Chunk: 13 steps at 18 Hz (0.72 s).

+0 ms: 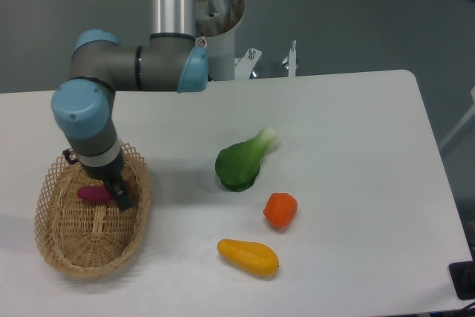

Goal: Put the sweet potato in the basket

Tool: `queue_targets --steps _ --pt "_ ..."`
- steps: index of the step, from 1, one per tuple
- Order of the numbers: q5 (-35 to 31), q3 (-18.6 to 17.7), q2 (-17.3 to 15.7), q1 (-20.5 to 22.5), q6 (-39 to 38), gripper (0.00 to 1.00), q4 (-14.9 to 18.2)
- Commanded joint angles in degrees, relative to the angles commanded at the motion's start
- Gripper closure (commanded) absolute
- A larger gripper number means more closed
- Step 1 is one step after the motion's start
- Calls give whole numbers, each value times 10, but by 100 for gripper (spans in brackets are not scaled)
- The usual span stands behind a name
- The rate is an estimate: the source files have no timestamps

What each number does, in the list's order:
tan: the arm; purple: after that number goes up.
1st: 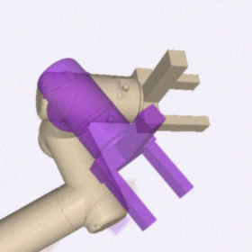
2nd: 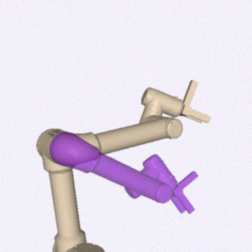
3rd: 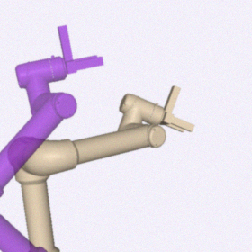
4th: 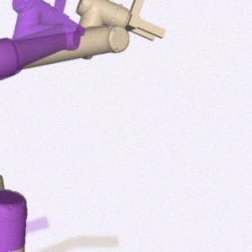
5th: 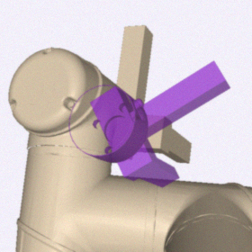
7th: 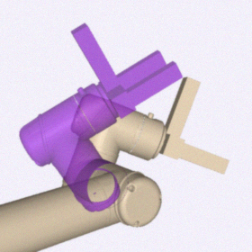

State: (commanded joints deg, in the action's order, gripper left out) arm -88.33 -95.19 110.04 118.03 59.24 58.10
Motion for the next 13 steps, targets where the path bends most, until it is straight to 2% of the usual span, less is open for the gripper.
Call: queue_targets --steps 4,7,11,13 --pt "-2 40 7 41 6 0 0" --pt "-3 70 21 77 47 0 5" --pt "-12 93 40 160 96 0 10" --pt "-12 105 48 182 128 0 12"
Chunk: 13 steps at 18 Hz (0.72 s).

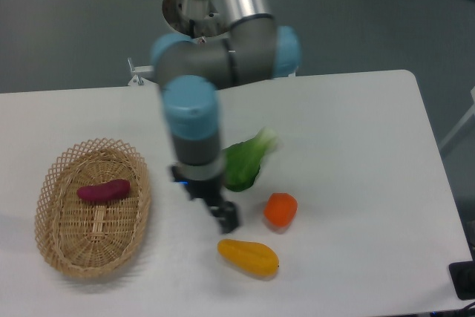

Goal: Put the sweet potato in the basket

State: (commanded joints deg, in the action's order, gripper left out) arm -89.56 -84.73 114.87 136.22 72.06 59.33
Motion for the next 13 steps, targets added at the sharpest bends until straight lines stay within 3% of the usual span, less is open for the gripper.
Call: queue_targets --steps 3,8,13 --pt "0 10 6 32 17 0 1" --pt "5 48 22 87 54 0 46" --pt "10 50 33 135 116 0 46"
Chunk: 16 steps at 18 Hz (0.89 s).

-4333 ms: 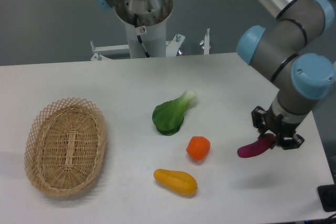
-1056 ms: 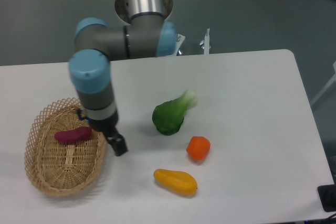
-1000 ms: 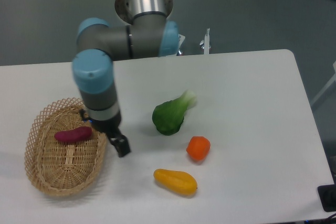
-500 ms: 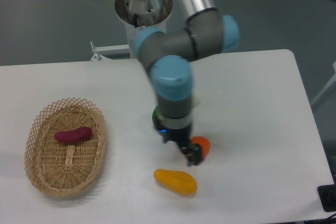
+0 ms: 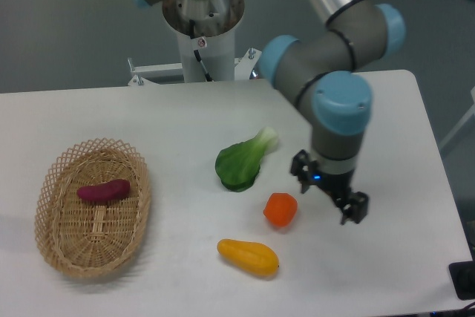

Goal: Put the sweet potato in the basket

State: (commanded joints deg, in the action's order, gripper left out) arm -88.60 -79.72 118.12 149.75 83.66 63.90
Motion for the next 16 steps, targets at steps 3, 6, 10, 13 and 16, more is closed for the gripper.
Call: queue_targets --steps 3,6,10,13,16 --pt "4 1 5 25 25 0 -1" --pt "5 1 9 34 52 0 -1" --pt "8 9 15 45 66 0 -1" --pt "9 10 20 49 78 0 -4" --pt "9 8 21 49 78 0 -4"
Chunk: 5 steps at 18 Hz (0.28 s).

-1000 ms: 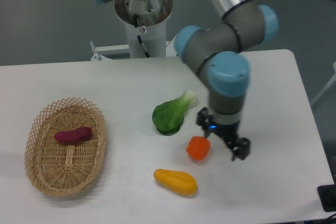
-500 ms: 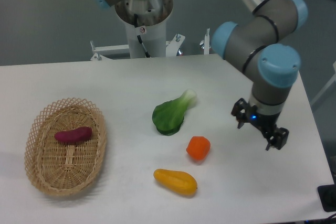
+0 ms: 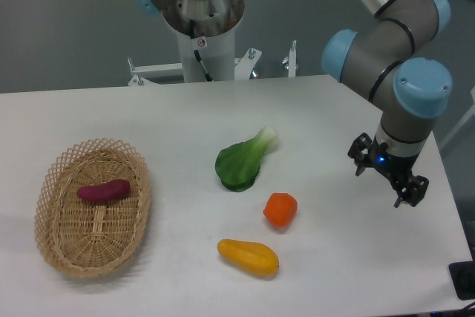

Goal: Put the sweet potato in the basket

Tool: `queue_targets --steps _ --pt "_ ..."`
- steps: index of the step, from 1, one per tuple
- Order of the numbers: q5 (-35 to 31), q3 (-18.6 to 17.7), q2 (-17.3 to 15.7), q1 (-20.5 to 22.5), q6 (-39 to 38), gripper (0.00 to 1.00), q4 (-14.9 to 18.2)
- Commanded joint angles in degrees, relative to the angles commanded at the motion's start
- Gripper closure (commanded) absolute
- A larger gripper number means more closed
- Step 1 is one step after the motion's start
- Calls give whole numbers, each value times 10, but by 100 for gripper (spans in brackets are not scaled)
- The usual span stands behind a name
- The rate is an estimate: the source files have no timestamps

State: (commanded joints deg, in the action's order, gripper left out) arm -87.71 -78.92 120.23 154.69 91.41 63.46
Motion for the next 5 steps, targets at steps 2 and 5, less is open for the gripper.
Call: queue_targets --steps 2,5 --pt "-3 -2 -1 -2 -2 0 0" --pt "-3 -3 -1 -2 -3 0 0"
